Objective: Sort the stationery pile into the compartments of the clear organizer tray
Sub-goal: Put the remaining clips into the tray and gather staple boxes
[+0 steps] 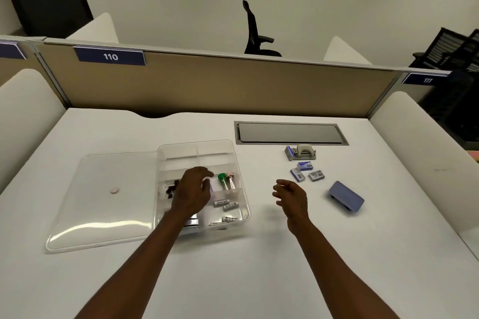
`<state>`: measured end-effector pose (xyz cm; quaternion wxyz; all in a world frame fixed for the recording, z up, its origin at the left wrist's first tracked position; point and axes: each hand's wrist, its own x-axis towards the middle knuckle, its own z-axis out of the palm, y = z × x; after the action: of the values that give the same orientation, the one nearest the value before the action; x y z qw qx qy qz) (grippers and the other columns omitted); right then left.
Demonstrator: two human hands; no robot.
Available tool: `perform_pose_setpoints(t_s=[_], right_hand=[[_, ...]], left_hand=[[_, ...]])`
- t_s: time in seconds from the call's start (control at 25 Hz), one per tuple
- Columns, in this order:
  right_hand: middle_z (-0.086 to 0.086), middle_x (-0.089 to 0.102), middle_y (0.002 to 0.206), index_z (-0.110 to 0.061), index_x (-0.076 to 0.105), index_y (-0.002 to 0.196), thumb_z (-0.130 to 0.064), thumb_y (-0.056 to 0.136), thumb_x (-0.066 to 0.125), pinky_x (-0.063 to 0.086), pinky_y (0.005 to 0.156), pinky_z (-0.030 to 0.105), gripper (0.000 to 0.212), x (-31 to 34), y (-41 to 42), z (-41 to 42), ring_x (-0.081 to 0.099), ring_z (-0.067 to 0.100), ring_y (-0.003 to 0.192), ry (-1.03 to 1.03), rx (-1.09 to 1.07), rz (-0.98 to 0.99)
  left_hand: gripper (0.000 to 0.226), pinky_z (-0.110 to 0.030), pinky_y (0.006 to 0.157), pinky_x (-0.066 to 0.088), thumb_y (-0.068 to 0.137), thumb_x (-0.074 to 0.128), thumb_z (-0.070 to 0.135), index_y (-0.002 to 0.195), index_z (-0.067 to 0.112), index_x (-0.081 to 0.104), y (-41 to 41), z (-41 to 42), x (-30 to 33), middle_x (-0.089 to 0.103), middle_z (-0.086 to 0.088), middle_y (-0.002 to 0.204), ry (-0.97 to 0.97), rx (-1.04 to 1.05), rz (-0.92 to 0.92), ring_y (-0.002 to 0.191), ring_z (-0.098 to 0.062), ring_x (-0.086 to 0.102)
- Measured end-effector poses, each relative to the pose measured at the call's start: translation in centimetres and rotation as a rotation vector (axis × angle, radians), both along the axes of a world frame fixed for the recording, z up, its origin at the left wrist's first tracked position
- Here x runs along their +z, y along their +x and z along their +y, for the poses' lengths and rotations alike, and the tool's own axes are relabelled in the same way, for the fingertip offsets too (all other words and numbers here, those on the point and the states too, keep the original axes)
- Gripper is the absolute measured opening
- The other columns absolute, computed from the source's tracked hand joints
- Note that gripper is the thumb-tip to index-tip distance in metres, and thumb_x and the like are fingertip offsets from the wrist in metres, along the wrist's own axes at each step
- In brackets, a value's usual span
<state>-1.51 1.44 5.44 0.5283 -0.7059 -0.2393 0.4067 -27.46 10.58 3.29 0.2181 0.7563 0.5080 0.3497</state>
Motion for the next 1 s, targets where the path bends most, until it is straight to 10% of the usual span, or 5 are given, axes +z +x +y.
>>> perform_pose_setpoints(t_s=[0.48,0.72,1.0], right_hand=[[0.007,0.065,0.117,-0.017,0.063,0.119,-0.021,0.084,0.071,0.046,0.089,0.033,0.036,-5.3,11.1,-5.5,0.061,0.027,0.110,-0.254,0.047,-0.811],[0.004,0.016,0.164,-0.027,0.024,0.154,-0.039,0.089,0.066,0.028,0.115,0.037,0.079,-4.8,11.3,-3.1,0.017,0.022,0.150,-0.410,0.545,-1.034],[0.018,-0.019,0.161,-0.014,-0.012,0.155,-0.056,0.053,0.090,0.006,0.121,0.048,0.150,-2.7,13.4,4.0,-0.015,0.039,0.149,-0.660,0.763,-1.240]], left_hand=[[0.021,-0.026,0.093,0.046,0.088,0.055,0.022,0.103,0.028,0.069,13.6,-5.2,-0.5,0.068,0.014,0.106,-0.020,-0.342,0.087,0.103,-0.009,0.062],[0.025,-0.027,0.093,0.045,0.090,0.056,0.024,0.112,0.025,0.066,18.2,-3.7,-0.7,0.066,0.008,0.115,-0.090,-0.420,0.235,0.109,-0.014,0.058],[0.042,-0.032,0.101,0.045,0.093,0.055,0.026,0.134,0.021,0.053,23.9,-0.4,-0.9,0.052,0.000,0.140,-0.161,-0.477,0.452,0.125,-0.020,0.050]])
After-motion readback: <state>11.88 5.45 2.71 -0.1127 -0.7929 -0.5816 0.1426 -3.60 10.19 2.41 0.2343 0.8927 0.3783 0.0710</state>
